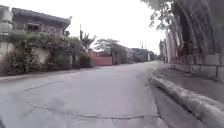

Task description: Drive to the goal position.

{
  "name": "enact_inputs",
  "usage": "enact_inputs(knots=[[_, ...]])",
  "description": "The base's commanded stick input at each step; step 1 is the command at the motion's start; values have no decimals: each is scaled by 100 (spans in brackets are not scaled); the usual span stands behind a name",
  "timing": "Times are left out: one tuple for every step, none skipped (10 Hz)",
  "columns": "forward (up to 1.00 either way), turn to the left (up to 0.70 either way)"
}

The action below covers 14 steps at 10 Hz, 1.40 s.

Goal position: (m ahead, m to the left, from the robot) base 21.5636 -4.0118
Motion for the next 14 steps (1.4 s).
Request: enact_inputs(knots=[[100, 16], [100, 36], [100, 38], [100, 16], [100, 0], [100, 0], [100, 0], [100, 0], [100, -1], [100, -11], [100, -36], [100, -40], [100, -40], [100, -40]])
